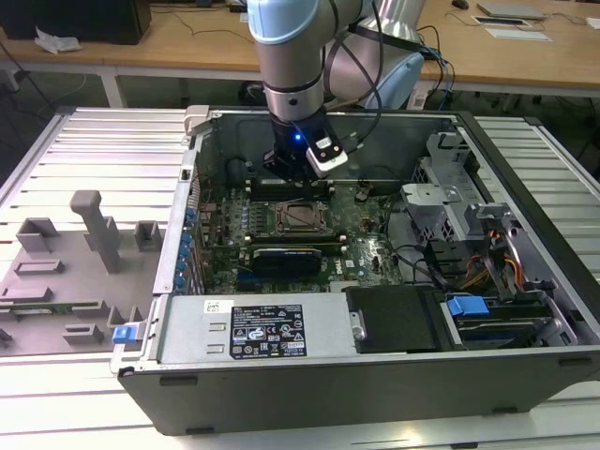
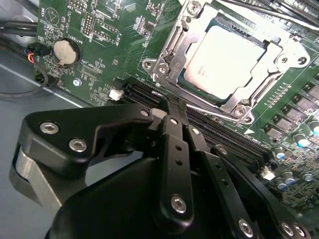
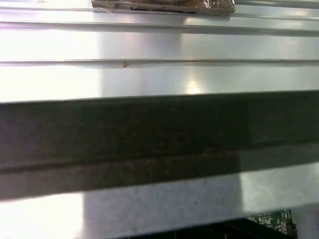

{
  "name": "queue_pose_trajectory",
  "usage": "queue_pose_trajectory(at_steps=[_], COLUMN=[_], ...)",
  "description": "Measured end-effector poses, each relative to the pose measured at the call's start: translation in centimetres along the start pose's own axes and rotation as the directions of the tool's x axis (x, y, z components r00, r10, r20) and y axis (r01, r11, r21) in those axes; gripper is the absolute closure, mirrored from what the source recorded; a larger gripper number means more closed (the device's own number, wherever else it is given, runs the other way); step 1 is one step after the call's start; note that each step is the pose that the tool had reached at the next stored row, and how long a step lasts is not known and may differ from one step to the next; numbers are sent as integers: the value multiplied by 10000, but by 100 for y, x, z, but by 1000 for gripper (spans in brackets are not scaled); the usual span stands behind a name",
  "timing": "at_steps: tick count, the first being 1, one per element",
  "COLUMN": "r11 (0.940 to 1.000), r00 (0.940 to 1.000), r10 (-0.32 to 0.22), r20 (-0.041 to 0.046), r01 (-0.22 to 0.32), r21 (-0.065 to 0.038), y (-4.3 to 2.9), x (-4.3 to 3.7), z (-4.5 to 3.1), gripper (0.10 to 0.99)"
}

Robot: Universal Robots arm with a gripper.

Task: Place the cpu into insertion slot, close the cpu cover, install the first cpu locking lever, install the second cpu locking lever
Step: 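Install the first cpu locking lever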

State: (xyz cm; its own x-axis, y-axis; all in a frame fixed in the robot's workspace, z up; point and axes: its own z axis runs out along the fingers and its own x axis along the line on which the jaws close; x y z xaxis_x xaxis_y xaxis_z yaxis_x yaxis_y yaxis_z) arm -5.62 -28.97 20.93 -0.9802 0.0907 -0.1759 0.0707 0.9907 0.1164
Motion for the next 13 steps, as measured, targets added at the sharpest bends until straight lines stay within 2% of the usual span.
queue_pose_trajectory(at_steps=[6, 13], r11=[9996, 9987], r00=[9996, 9987], r10=[289, 500], r20=[22, 48], r01=[-289, -500], r21=[-80, -47], y=[-1, -21], x=[5, 9], z=[20, 47], gripper=[980, 980])
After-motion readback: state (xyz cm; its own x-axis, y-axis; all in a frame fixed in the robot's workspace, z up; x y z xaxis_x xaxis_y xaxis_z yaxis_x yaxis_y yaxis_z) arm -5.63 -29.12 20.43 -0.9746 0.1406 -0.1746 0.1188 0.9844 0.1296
